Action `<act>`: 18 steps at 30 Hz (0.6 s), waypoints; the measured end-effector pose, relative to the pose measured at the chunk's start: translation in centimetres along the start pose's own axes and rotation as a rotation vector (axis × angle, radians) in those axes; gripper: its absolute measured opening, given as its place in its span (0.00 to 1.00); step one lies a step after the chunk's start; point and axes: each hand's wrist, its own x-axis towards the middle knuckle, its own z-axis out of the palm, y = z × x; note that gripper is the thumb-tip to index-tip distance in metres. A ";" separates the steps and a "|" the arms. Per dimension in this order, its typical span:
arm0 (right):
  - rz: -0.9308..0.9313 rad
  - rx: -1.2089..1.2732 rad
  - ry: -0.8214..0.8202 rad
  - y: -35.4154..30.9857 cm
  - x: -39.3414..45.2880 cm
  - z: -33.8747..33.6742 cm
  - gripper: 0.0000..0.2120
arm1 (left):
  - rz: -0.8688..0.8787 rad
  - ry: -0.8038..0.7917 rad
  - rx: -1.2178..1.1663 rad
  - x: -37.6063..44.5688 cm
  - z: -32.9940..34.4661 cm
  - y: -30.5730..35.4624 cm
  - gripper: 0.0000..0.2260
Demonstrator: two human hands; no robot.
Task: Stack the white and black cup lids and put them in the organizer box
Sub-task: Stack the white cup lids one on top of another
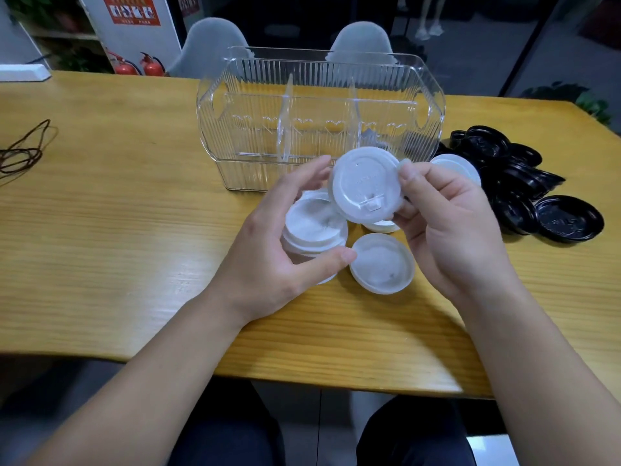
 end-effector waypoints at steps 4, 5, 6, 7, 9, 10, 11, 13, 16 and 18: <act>0.008 0.038 -0.020 -0.1 0.0 0.1 0.10 | 0.057 0.036 0.042 0.0 0.4 0.1 0.45; 0.022 0.050 -0.032 -0.1 0.0 0.2 0.11 | 0.069 0.047 0.047 0.0 0.4 0.0 0.45; 0.032 0.052 -0.044 0.0 -0.1 0.3 0.11 | 0.076 0.057 0.046 0.0 0.5 0.1 0.45; 0.036 0.047 -0.057 0.0 -0.2 0.4 0.11 | 0.084 0.065 0.044 0.0 0.5 0.1 0.44; 0.027 0.015 -0.092 0.3 -0.3 0.5 0.14 | 0.112 0.080 0.049 -0.1 0.5 0.4 0.43; 0.026 -0.009 -0.104 0.4 -0.3 0.6 0.15 | 0.126 0.086 0.055 -0.1 0.6 0.5 0.42; 0.023 -0.029 -0.109 0.5 -0.3 0.6 0.15 | 0.136 0.093 0.059 -0.1 0.6 0.5 0.41; 0.014 -0.062 -0.091 0.5 -0.3 0.7 0.16 | 0.148 0.117 0.066 -0.1 0.5 0.3 0.41; -0.028 -0.138 -0.061 0.1 -0.6 1.0 0.21 | 0.139 0.188 0.071 0.0 0.5 0.0 0.40; -0.106 -0.273 -0.086 -0.3 -1.0 1.3 0.21 | 0.141 0.232 0.060 0.1 0.4 -0.2 0.40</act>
